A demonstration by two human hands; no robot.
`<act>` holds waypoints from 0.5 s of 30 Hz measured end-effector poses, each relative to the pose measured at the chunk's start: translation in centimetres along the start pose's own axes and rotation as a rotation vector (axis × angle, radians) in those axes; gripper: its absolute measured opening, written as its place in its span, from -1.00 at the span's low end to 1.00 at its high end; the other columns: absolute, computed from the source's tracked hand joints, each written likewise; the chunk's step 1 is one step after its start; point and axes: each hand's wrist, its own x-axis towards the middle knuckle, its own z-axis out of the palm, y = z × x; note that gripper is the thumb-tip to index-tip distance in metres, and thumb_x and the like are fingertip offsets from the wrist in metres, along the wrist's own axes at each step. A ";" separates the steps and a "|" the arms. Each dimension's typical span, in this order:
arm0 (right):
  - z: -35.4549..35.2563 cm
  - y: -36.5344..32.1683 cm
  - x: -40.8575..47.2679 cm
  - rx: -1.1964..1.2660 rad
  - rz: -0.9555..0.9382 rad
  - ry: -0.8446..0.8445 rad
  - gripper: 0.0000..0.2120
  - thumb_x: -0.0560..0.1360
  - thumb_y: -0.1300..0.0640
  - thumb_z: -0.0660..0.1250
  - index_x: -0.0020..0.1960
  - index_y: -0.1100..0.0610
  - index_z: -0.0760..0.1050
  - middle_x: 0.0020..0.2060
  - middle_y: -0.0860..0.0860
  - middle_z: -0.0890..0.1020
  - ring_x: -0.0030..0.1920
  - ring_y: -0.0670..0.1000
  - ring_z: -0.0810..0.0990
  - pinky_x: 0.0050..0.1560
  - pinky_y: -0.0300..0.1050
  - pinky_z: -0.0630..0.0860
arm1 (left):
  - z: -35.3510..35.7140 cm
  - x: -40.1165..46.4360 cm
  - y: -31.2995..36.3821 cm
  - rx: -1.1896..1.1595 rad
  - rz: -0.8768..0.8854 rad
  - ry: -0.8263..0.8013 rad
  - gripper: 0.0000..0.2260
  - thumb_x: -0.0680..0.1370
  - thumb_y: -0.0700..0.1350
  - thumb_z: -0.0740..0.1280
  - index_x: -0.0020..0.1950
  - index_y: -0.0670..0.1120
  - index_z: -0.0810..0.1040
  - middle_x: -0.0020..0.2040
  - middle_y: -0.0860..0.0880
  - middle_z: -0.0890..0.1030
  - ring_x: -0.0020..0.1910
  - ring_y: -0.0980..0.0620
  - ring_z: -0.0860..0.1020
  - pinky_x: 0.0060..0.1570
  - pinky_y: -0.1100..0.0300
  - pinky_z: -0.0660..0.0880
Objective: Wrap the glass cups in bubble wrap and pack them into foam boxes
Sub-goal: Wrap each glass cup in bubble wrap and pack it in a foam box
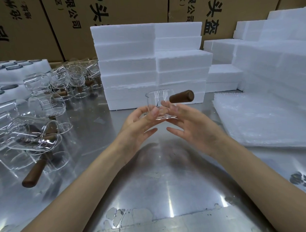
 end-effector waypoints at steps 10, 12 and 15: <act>0.8 0.0 -0.4 -0.186 -0.244 0.489 -0.40 0.15 -0.06 0.55 0.14 -0.04 0.43 0.12 -0.02 0.59 0.10 -0.09 0.62 0.16 -0.12 0.52 | -0.2 0.3 -0.8 0.261 0.073 0.077 -0.51 0.28 0.24 0.46 0.16 0.12 0.58 0.11 0.14 0.64 0.05 0.22 0.61 0.02 0.27 0.46; 0.7 -0.1 -0.4 -0.175 -0.252 0.499 -0.40 0.17 -0.04 0.55 0.15 -0.02 0.43 0.11 -0.01 0.59 0.10 -0.07 0.62 0.13 -0.15 0.52 | -0.1 0.3 -0.8 0.267 0.077 0.069 -0.55 0.33 0.18 0.45 0.18 0.11 0.57 0.12 0.14 0.63 0.05 0.21 0.61 -0.01 0.29 0.47; 0.4 -0.1 -0.3 -0.087 -0.210 0.432 -0.37 0.11 -0.05 0.58 0.13 0.00 0.45 0.11 0.03 0.61 0.10 -0.07 0.63 0.12 -0.13 0.53 | -0.1 0.2 -0.7 0.272 0.080 0.070 -0.54 0.28 0.22 0.46 0.14 0.17 0.58 0.12 0.17 0.62 0.06 0.22 0.60 -0.02 0.26 0.51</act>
